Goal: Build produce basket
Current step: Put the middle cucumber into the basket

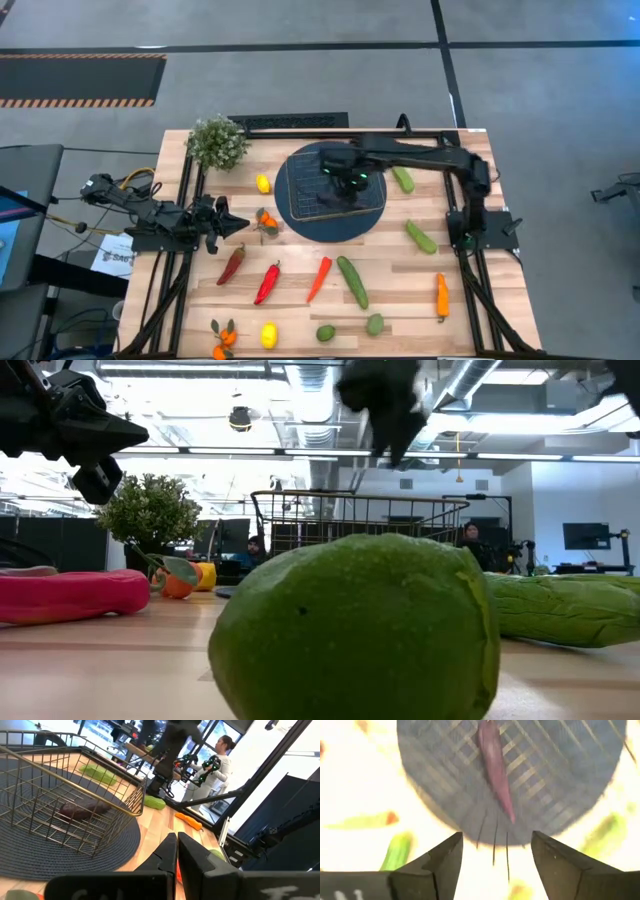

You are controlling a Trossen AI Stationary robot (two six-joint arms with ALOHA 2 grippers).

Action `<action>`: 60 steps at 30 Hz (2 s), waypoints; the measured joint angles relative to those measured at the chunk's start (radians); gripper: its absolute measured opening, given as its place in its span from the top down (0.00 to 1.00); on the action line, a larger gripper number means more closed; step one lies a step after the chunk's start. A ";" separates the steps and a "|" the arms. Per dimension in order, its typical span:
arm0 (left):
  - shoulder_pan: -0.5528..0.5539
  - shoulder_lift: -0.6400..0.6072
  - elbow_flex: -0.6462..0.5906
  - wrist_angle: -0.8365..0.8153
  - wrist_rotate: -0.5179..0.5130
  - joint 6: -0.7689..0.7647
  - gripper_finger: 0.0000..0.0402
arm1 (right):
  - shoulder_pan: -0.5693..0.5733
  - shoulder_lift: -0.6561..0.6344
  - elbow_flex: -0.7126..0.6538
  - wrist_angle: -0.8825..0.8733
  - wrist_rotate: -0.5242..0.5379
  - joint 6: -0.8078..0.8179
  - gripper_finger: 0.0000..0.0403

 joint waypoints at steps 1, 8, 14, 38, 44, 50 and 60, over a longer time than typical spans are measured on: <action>0.000 0.000 0.000 0.000 0.000 0.000 1.00 | 0.025 -0.026 0.000 -0.032 0.018 0.032 0.38; 0.000 0.000 0.000 0.001 0.002 -0.007 1.00 | 0.221 -0.169 -0.070 -0.063 0.121 0.265 0.40; 0.000 0.000 0.000 0.002 0.002 -0.028 1.00 | 0.323 -0.228 -0.303 -0.070 0.123 0.442 0.42; 0.000 0.000 0.000 0.035 -0.045 -0.071 1.00 | 0.415 -0.547 -1.083 0.247 -0.059 0.728 0.44; 0.000 0.000 0.000 0.035 -0.054 -0.068 1.00 | 0.374 -0.551 -1.196 0.371 -0.060 0.663 0.44; 0.000 0.000 0.000 0.036 -0.056 -0.068 1.00 | 0.312 -0.549 -1.266 0.453 -0.060 0.575 0.44; 0.000 0.000 0.000 0.038 -0.063 -0.070 1.00 | 0.233 -0.549 -1.338 0.581 -0.072 0.539 0.47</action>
